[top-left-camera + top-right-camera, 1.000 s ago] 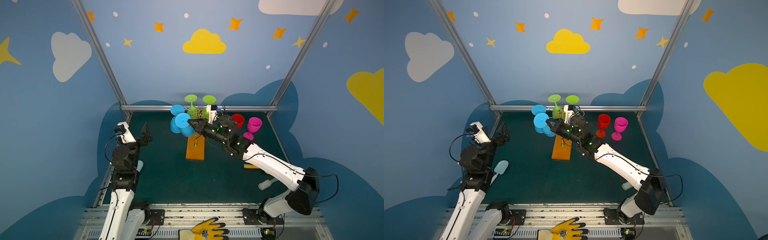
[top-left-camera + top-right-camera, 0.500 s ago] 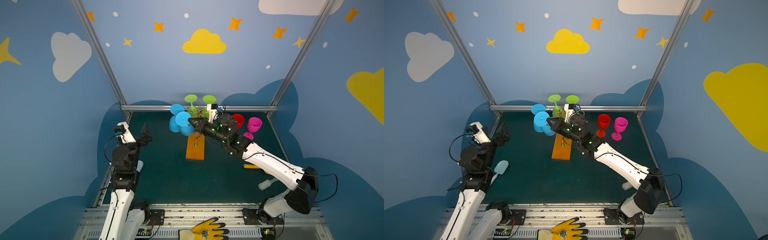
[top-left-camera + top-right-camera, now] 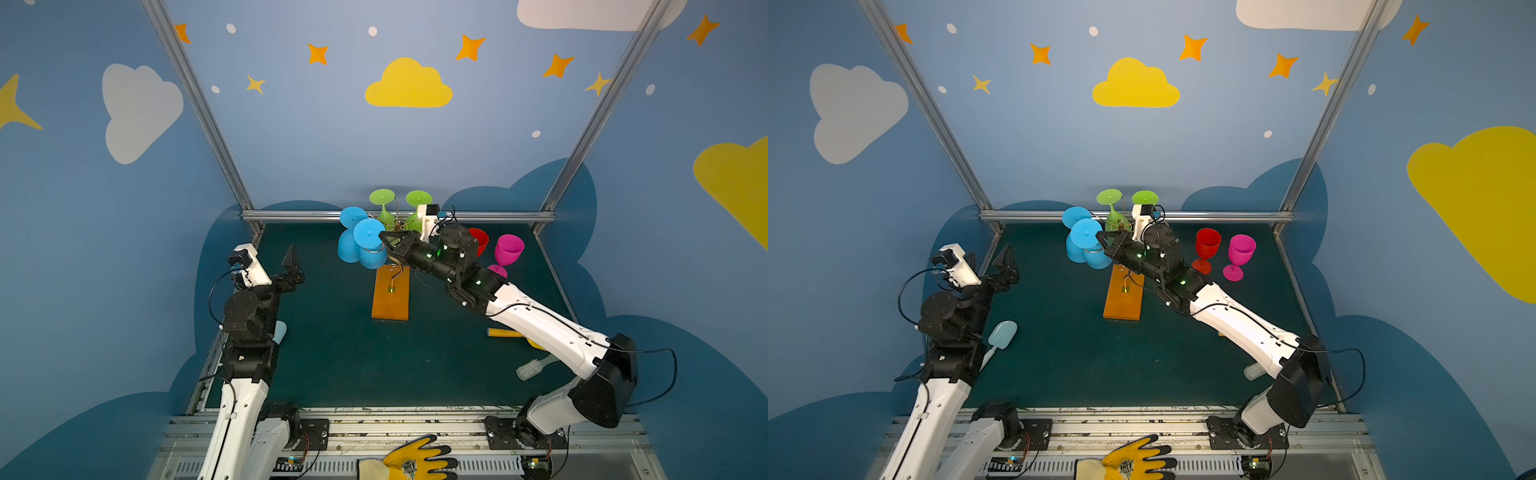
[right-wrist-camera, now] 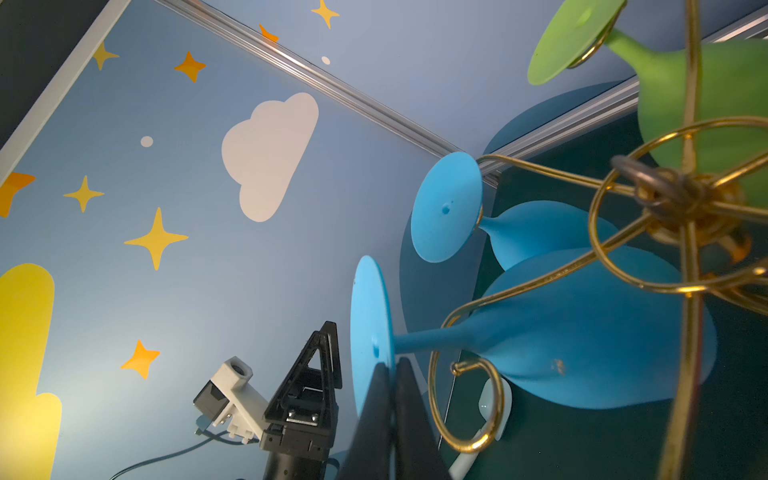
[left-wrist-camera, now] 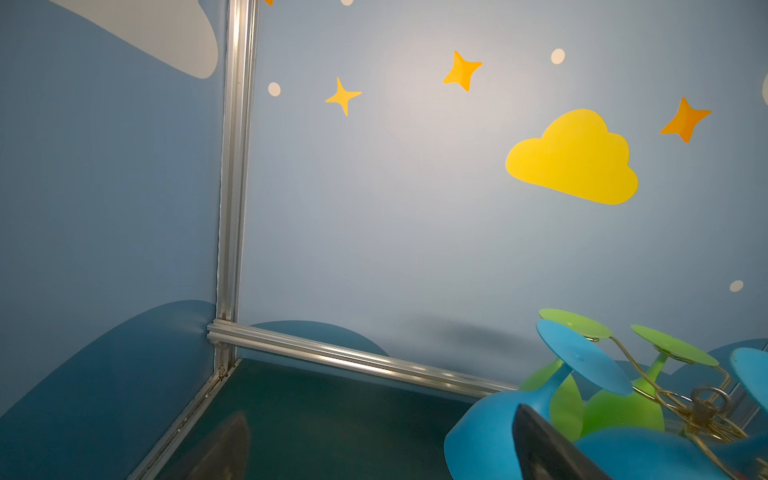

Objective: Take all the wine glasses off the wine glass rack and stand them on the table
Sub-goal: 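Pull the blue glass off its rack hook with the right gripper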

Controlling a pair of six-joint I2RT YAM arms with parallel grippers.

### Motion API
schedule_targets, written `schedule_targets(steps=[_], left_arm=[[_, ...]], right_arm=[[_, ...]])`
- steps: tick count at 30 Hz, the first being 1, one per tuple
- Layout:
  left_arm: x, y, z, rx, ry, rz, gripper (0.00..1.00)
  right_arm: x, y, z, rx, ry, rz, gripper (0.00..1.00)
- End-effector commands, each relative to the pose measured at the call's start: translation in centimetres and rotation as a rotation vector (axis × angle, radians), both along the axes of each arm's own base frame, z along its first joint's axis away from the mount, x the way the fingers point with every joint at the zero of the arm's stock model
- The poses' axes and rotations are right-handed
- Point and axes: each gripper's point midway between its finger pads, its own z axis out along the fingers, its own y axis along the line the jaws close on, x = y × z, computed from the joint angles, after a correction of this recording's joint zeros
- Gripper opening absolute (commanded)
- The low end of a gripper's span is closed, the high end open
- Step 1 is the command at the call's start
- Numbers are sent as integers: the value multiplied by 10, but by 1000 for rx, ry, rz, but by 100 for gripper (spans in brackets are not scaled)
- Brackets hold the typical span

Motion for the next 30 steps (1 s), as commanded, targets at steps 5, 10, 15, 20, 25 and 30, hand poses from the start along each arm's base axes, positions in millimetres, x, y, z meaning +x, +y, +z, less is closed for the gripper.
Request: schedule_targets(steps=[5, 10, 15, 20, 25, 30], left_arm=[[-2, 2, -1, 10, 4, 14, 97], [-1, 2, -1, 10, 4, 12, 97], [-2, 2, -1, 12, 5, 14, 97], [-2, 2, -1, 12, 4, 12, 97], [-1, 2, -1, 10, 4, 12, 97], [-1, 2, -1, 10, 4, 11, 97]], right_arm=[[18, -14, 12, 40, -17, -62, 0], [19, -17, 9, 51, -2, -65, 0], [17, -24, 10, 50, -3, -78, 0], [16, -30, 8, 47, -1, -89, 0], [14, -33, 6, 50, 2, -91, 0], [11, -34, 10, 53, -5, -84, 0]])
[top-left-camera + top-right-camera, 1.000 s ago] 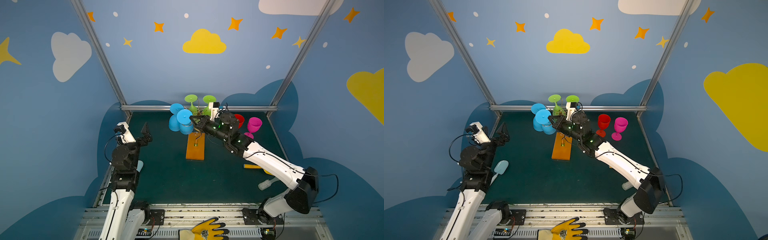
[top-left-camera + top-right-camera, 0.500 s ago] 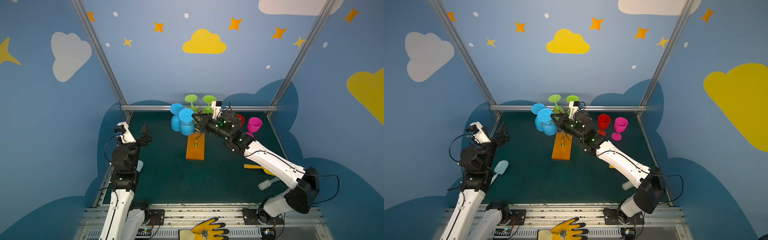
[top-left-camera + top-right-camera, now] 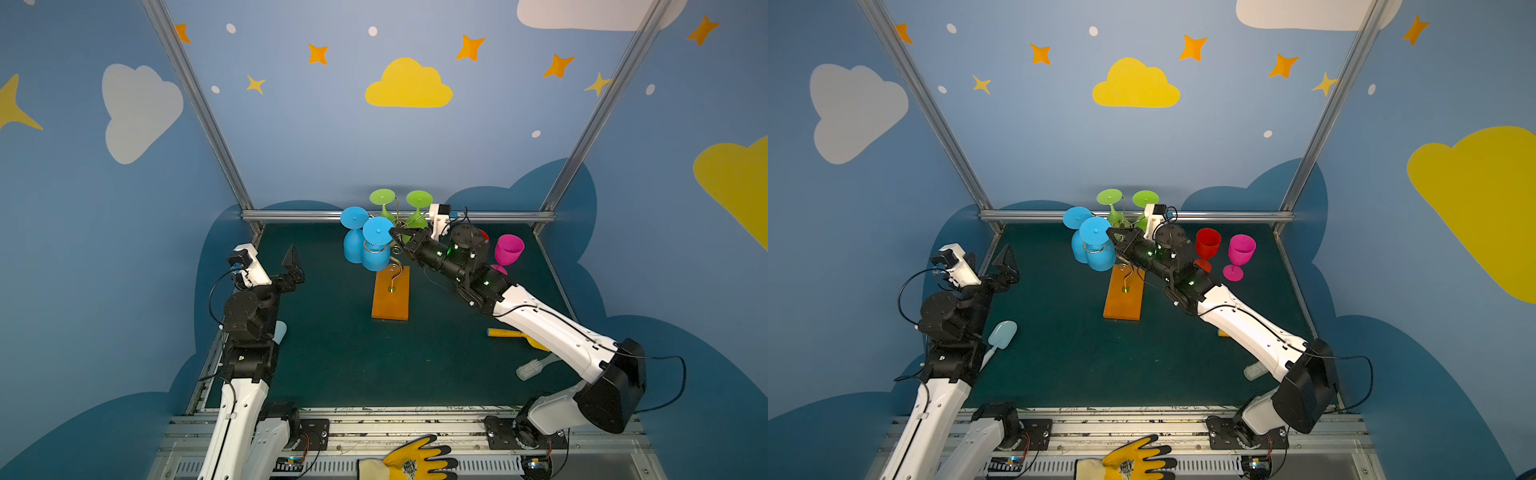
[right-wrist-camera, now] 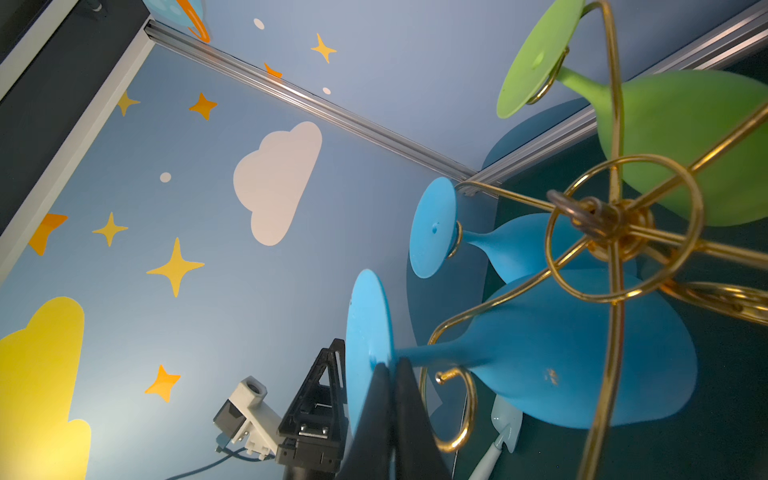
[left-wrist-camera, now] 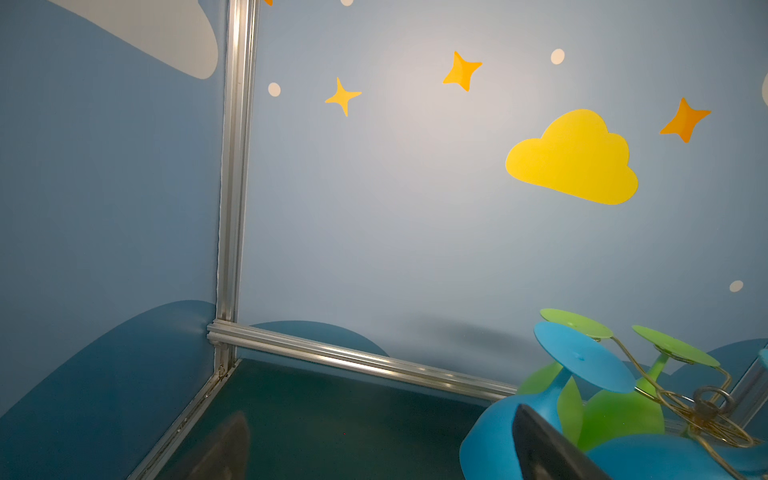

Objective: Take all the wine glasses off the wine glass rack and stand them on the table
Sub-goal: 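Pull the blue glass off its rack hook with the right gripper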

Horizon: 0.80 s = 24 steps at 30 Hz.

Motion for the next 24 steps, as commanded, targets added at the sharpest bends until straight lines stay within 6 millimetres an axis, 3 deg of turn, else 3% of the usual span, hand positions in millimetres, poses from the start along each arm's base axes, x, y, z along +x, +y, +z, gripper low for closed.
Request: schedule_targets(steps=[1, 24], left_arm=[[-1, 2, -1, 10, 4, 12, 97], [-1, 2, -2, 10, 5, 11, 97]], right_arm=[[3, -13, 9, 1, -32, -46, 0], [-3, -25, 17, -43, -65, -67, 0]])
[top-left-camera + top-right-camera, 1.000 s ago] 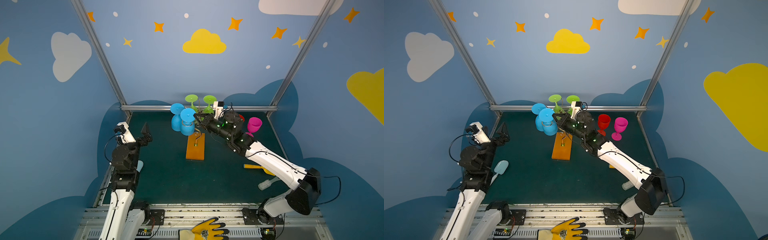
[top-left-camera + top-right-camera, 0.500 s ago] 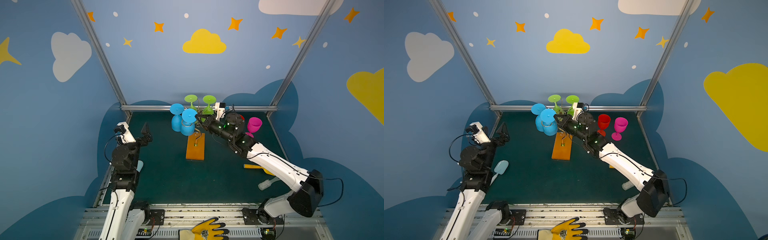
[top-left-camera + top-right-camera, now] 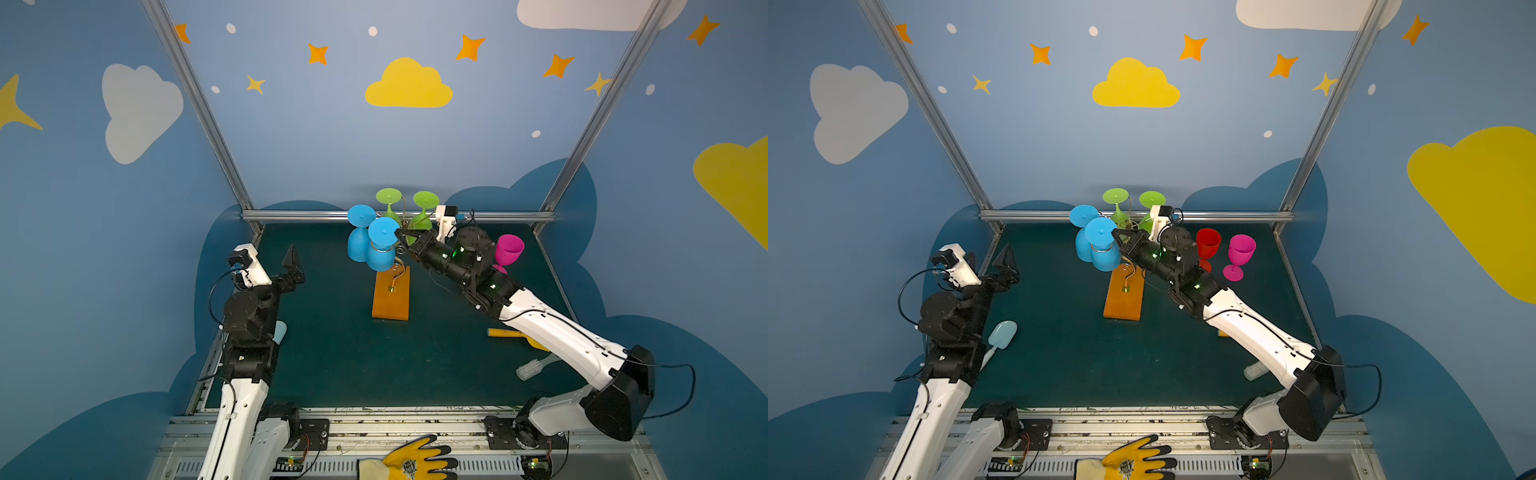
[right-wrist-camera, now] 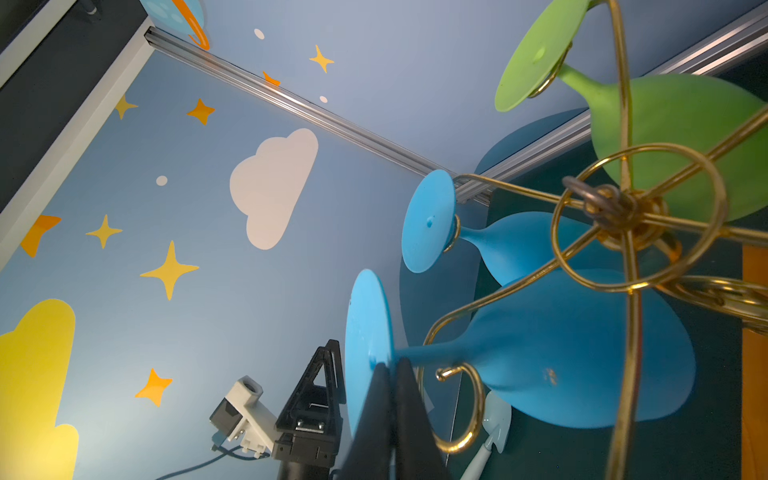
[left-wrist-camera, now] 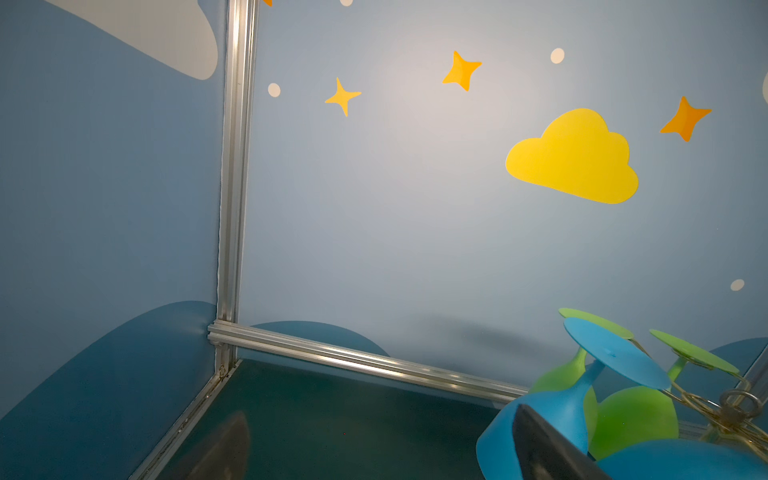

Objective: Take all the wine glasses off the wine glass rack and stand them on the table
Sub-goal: 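Pull the blue glass off its rack hook with the right gripper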

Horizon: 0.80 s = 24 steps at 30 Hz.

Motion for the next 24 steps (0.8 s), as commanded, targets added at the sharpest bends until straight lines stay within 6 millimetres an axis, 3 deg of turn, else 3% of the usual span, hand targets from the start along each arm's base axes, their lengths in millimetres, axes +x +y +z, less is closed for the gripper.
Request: schedule_targets(steps=[1, 17, 24], left_arm=[[-2, 2, -1, 7, 3, 12, 97], [-2, 3, -1, 9, 3, 16, 97], [-2, 2, -1, 9, 3, 14, 97]], right_arm=[[2, -10, 14, -25, -51, -36, 0], [13, 14, 2, -60, -31, 21, 0], [17, 15, -3, -74, -13, 6, 0]])
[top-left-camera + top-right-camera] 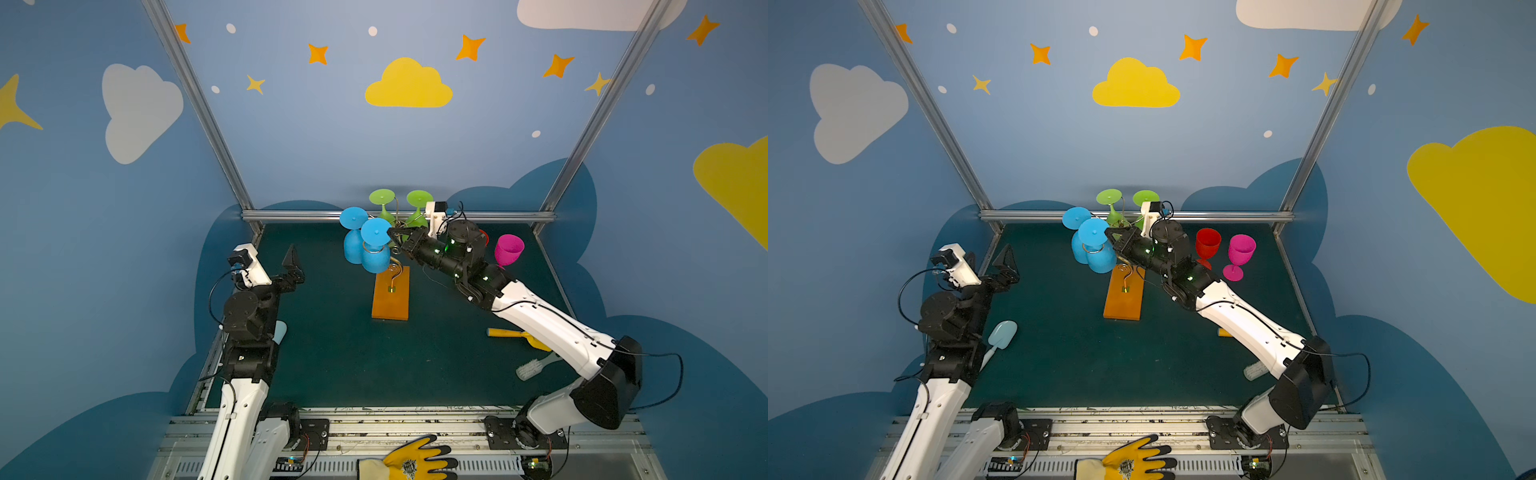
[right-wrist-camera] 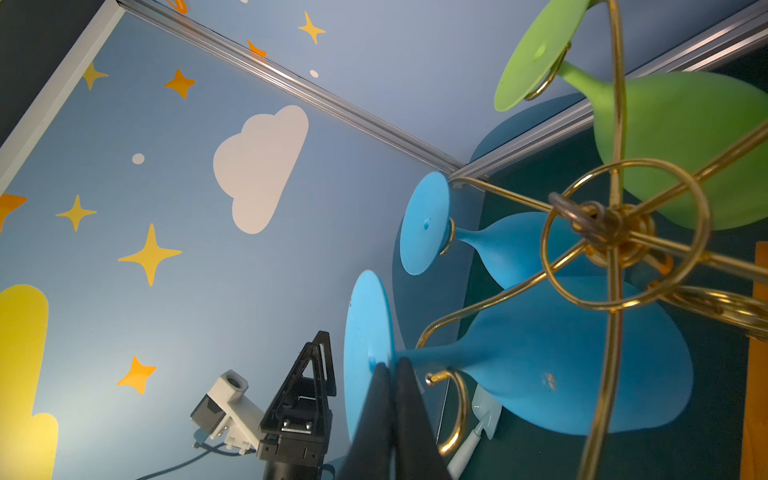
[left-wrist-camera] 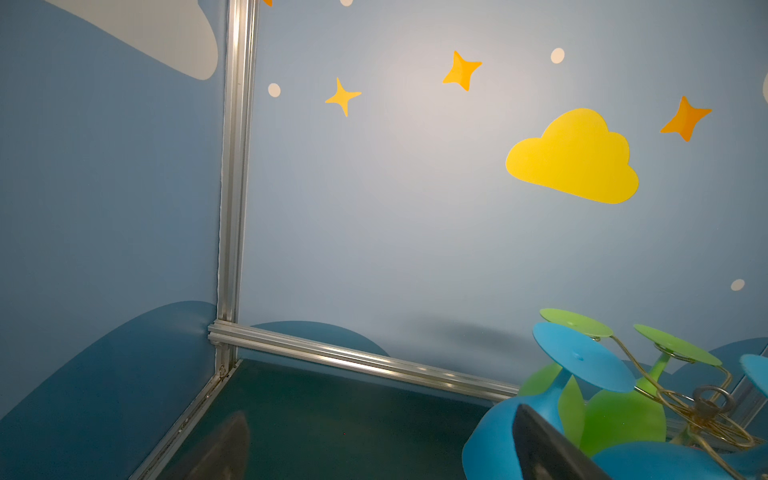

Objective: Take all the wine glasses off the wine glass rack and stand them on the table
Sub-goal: 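Pull the blue glass off its rack hook with the right gripper, then draw the blue glass away from the rack with the right gripper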

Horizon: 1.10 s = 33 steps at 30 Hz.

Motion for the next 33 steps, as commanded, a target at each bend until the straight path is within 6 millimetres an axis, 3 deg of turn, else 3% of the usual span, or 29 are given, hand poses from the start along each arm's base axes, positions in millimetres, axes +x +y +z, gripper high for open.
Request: schedule_targets(steps=[1, 9, 26, 33], left_arm=[[-2, 3, -1, 8, 2, 15, 97], [-2, 3, -1, 7, 1, 15, 97], [-1, 3, -2, 13, 8, 19, 97], [-1, 3, -2, 15, 8, 20, 97]], right_arm=[[10, -4, 1, -33, -20, -46, 0], [15, -4, -6, -48, 15, -72, 0], [29, -13, -2, -89, 3, -123, 0], [24, -12, -2, -152, -1, -82, 0]])
